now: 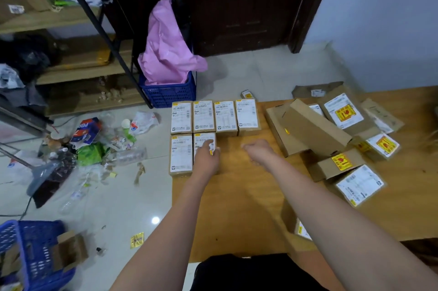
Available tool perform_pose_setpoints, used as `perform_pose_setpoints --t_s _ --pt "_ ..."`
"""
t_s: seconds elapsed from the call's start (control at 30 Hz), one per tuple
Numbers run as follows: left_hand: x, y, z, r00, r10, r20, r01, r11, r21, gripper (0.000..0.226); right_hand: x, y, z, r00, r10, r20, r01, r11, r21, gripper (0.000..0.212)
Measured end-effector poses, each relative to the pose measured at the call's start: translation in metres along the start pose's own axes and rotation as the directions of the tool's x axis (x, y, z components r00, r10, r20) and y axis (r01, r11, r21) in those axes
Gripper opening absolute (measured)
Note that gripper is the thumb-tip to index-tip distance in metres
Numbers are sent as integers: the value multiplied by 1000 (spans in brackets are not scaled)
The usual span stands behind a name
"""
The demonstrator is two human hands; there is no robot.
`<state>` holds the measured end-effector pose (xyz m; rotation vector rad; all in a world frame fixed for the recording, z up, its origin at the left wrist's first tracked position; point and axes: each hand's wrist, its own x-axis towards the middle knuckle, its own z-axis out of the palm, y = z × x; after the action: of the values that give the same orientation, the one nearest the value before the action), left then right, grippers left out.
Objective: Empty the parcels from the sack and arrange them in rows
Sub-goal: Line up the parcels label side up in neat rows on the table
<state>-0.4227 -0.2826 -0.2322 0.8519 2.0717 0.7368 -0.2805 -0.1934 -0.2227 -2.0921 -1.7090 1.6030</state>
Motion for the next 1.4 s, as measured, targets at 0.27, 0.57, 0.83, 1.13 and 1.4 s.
perform_pose_setpoints --t_s 0.27,0.57,0.83,1.13,1.4 --pt "-29 42 78 945 -18 326 -23 992 123 35 -28 65 -85 990 91 -112 -123 936 -330 40" --pt "-71 44 158 796 -196 573 111 977 181 35 -43 162 -127 942 335 -13 -247 668 -702 62" --pt "-97 33 192 698 -314 643 201 948 245 42 -79 187 -131 898 431 88 -251 666 -702 55" --pt "-95 33 187 569 -393 723 282 918 277 36 -75 185 -134 864 474 171 -306 764 -569 53" --pt "-71 24 138 617 -355 702 400 910 108 51 -46 156 -129 843 478 246 -378 853 -361 58"
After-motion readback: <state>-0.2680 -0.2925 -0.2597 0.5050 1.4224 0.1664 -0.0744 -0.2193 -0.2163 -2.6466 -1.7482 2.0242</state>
